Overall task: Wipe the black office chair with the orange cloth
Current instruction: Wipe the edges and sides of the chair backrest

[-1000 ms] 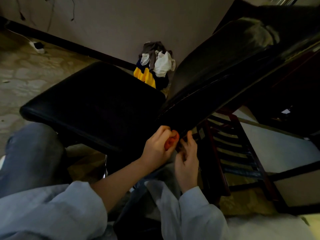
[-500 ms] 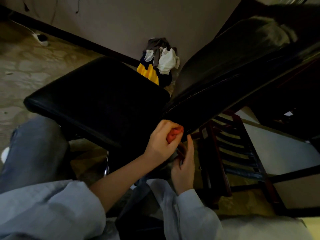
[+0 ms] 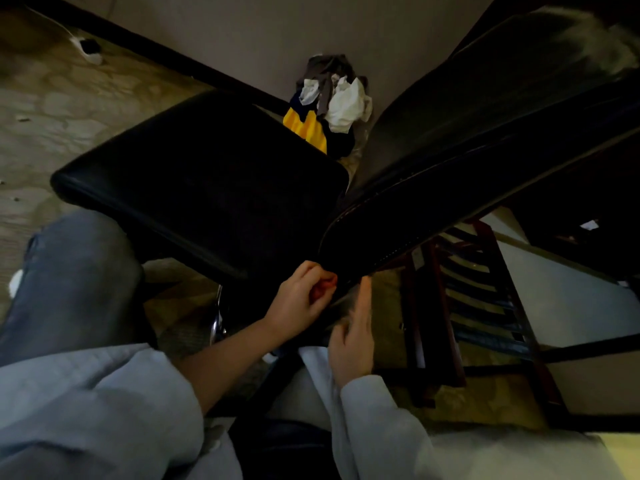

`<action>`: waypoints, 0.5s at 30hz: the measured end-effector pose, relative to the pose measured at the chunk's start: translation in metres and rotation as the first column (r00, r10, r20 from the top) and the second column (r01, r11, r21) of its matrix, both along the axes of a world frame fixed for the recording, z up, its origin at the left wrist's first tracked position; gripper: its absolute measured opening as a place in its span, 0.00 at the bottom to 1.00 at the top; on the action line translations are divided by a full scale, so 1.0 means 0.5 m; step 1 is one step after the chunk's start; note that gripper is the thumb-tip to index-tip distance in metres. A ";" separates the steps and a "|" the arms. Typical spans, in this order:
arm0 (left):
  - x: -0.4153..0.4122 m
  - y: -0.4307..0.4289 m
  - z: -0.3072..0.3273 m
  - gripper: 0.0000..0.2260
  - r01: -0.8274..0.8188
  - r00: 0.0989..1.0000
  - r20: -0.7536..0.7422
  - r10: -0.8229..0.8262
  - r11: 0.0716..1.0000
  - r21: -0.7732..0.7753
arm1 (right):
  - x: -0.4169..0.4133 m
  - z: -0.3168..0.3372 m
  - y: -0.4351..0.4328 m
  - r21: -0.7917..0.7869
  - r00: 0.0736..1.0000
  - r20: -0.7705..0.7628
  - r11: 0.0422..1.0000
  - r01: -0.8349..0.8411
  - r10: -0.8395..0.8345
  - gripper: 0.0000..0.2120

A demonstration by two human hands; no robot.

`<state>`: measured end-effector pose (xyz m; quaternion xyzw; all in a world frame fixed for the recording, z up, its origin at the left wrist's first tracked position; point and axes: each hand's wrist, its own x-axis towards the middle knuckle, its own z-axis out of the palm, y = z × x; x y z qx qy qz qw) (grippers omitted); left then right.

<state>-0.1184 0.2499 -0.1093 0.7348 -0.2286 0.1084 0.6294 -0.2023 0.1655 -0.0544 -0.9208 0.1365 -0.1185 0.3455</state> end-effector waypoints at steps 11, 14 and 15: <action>-0.024 -0.051 0.048 0.06 -0.060 0.997 0.035 0.065 0.990 -0.127 | -0.002 -0.046 -0.016 0.166 1.000 -0.011 0.986 -0.003 0.005 0.39; -0.026 -0.048 0.021 0.09 -0.034 0.999 0.027 0.037 0.993 -0.115 | 0.005 -0.047 -0.016 0.175 1.000 0.007 0.985 0.010 -0.011 0.41; -0.025 -0.045 0.008 0.09 -0.021 0.999 0.023 0.023 0.996 -0.092 | 0.006 -0.046 -0.015 0.181 1.000 0.009 0.983 0.011 -0.013 0.41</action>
